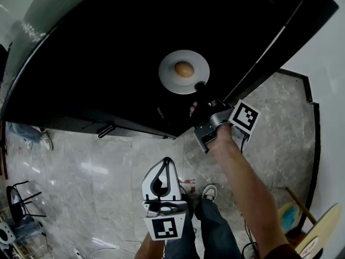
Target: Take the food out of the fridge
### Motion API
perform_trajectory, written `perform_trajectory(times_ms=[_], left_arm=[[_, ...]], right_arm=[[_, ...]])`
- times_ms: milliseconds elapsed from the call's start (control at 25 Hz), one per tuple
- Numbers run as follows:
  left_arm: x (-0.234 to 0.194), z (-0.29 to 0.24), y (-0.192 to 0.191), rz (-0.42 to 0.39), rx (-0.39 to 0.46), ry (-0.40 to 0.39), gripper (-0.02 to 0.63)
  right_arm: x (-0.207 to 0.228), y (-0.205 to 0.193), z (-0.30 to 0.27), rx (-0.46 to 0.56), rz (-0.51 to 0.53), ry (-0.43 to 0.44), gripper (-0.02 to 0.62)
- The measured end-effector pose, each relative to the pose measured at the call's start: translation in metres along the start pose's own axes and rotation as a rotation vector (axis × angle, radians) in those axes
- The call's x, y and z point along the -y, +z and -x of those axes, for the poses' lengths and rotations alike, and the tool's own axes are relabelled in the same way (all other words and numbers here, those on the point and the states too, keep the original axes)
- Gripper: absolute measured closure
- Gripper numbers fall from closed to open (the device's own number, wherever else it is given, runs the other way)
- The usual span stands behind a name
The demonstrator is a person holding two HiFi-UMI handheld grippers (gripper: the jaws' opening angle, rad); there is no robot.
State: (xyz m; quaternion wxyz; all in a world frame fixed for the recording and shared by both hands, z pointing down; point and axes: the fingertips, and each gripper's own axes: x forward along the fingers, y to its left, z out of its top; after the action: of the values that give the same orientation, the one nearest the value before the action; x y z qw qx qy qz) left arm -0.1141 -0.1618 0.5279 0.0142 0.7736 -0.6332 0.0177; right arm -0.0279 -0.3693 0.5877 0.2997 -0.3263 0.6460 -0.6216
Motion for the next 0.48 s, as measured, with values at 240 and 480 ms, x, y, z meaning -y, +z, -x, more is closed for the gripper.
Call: perform_trajectory(times_ms=[240, 480], left_arm=[[0.0021, 0.0004, -0.0023, 0.002, -0.006, -0.001, 0.594], [0.0012, 0.0019, -0.0024, 0.004, -0.007, -0.001, 0.594]], right_arm=[[0.0018, 0.0006, 0.0004, 0.007, -0.016, -0.022, 0.557], [0.0022, -0.0007, 0.0010, 0.009, -0.027, -0.029, 0.561]])
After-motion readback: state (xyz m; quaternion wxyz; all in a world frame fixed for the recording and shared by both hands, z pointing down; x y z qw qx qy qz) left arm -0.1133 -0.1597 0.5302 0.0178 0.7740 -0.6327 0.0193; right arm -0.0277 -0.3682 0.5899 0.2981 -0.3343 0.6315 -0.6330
